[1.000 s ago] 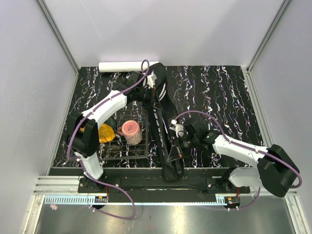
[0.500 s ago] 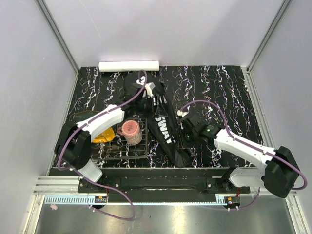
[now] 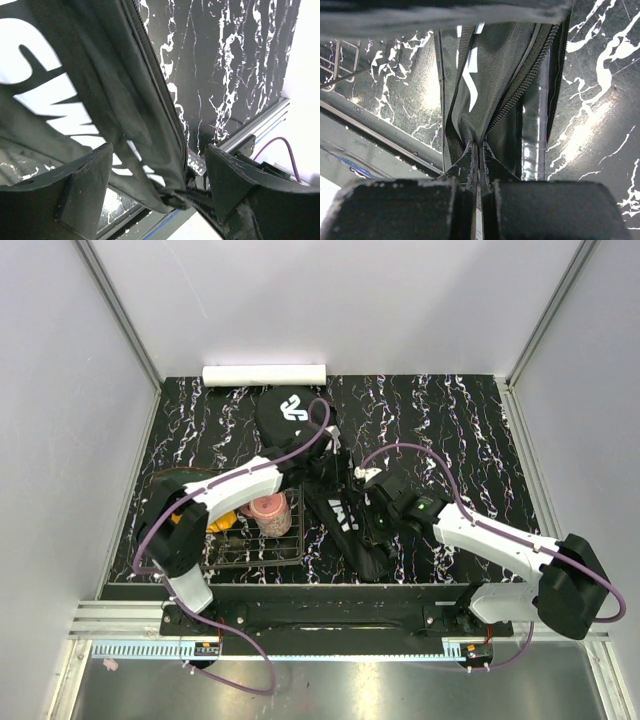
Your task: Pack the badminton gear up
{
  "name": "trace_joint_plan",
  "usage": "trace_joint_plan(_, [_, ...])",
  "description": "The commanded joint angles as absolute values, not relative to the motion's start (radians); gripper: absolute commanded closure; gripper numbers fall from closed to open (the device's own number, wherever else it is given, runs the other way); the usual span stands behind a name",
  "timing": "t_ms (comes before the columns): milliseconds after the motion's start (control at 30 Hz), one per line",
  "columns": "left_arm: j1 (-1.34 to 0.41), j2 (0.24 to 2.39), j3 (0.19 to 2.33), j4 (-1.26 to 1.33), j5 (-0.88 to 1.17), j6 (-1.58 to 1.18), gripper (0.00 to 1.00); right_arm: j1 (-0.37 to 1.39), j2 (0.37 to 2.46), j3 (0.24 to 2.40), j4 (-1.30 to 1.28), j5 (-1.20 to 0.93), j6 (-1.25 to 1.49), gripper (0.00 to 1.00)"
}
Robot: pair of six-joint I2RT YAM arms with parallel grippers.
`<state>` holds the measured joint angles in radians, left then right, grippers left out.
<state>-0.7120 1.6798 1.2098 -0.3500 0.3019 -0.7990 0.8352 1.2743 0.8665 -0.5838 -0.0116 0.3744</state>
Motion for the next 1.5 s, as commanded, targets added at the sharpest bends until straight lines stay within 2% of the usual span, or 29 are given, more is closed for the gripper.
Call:
trace_joint_plan(0, [-0.744,1.778,1.299,-0.36,0.288,-0.839,0.22,0.85,1.246,0.859,-0.434,0.005,0.351,1.0])
trace_joint_plan(200, [-0.767,1.876,1.376,-0.362,0.267,-0.81,0.24,0.868,1.244,0.867,-0.437,0.017,0.336,1.0])
trace_joint_plan(267, [-0.769,1.89,1.397,-0.367,0.261,-0.77,0.37,0.871,1.23,0.867,-0.437,0.021,0.334,1.0])
trace_joint_plan(300, [-0.769,1.896,1.407,-0.368,0.259,-0.755,0.48,0.874,1.227,0.867,-0.443,0.023,0.333,1.0])
trace_joint_plan(333, [-0.767,1.894,1.414,-0.367,0.258,-0.729,0.63,0.874,1.224,0.864,-0.443,0.021,0.337,1.0])
trace_joint_plan(400, [-0.767,1.882,1.411,-0.351,0.249,-0.703,0.81,0.874,1.207,0.856,-0.449,0.014,0.353,1.0])
trace_joint_plan(433, [-0.767,1.878,1.408,-0.338,0.25,-0.686,0.91,0.874,1.201,0.853,-0.452,0.009,0.376,0.94])
trace_joint_plan(467, [-0.767,1.864,1.405,-0.334,0.252,-0.681,1.0,0.873,1.19,0.856,-0.466,0.008,0.396,0.83])
trace_joint_plan(500, [-0.764,1.856,1.399,-0.315,0.253,-0.675,1.0,0.871,1.178,0.861,-0.494,0.006,0.416,0.58])
trace_joint_plan(567, [-0.764,1.836,1.37,-0.292,0.259,-0.661,1.0,0.842,1.135,0.871,-0.523,-0.032,0.459,0.44])
trace_joint_plan(733, [-0.764,1.761,1.267,-0.195,0.265,-0.654,1.0,0.646,1.025,0.858,-0.583,-0.21,0.537,0.36])
trace_joint_plan(800, [-0.764,1.746,1.25,-0.175,0.27,-0.652,1.0,0.531,1.015,0.832,-0.598,-0.299,0.546,0.35])
trace_joint_plan(900, [-0.762,1.73,1.215,-0.14,0.281,-0.65,1.0,0.422,1.058,0.782,-0.577,-0.363,0.543,0.41])
trace_joint_plan(1133, [-0.764,1.721,1.203,-0.11,0.307,-0.667,1.0,0.411,1.281,0.756,-0.451,-0.459,0.456,0.52])
trace_joint_plan(1300, [-0.764,1.709,1.207,-0.11,0.311,-0.664,1.0,0.413,1.348,0.726,-0.358,-0.52,0.423,0.52])
trace_joint_plan(1467, [-0.764,1.704,1.21,-0.107,0.327,-0.669,1.0,0.426,1.396,0.729,-0.35,-0.462,0.393,0.48])
